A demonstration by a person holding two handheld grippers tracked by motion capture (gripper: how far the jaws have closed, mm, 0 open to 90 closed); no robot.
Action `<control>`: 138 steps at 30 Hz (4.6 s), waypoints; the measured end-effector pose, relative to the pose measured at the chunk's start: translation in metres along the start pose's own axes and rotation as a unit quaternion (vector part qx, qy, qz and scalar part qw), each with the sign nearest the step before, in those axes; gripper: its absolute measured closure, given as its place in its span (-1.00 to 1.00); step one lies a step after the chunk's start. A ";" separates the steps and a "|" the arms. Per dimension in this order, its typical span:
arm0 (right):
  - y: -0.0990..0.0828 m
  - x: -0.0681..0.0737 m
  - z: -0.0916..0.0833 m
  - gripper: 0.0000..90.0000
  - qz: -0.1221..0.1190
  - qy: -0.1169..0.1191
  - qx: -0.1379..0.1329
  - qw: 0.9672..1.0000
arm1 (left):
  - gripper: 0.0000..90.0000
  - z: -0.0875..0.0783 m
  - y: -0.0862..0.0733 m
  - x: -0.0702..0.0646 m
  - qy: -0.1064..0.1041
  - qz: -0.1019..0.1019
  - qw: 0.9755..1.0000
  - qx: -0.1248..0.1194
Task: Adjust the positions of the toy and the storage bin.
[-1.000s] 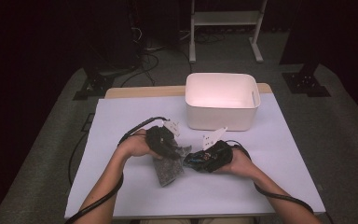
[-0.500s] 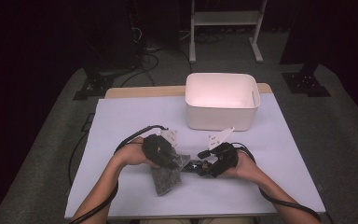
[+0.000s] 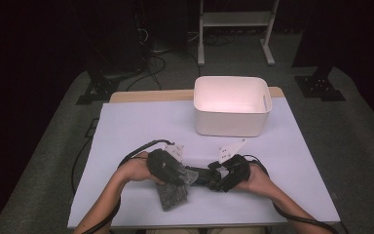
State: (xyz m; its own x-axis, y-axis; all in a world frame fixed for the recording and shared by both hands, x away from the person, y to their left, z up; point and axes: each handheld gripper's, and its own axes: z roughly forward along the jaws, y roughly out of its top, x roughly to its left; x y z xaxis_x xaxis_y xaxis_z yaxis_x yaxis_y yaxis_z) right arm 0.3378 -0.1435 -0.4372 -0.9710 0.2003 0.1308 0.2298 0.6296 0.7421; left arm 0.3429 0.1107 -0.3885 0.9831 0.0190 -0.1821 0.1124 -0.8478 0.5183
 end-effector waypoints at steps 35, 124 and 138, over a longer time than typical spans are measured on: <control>-0.002 0.008 0.016 -0.60 -0.008 0.006 0.045 0.999 | 0.69 -0.004 0.008 0.013 0.033 -0.008 0.999 -0.013; -0.013 0.006 0.017 -0.48 -0.062 -0.003 0.042 0.997 | 0.74 0.006 -0.016 -0.008 0.060 0.005 0.998 -0.001; -0.013 0.007 0.017 -0.48 -0.069 -0.005 0.043 0.997 | 0.74 -0.021 -0.042 -0.004 0.083 -0.032 0.996 -0.010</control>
State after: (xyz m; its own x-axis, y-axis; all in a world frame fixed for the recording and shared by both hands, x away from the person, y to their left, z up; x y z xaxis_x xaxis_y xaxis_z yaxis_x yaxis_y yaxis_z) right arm 0.3291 -0.1376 -0.4577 -0.9931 0.1143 0.0250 0.0996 0.7137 0.6934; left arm 0.3375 0.1578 -0.3919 0.9841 0.1610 -0.0751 0.1762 -0.8316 0.5266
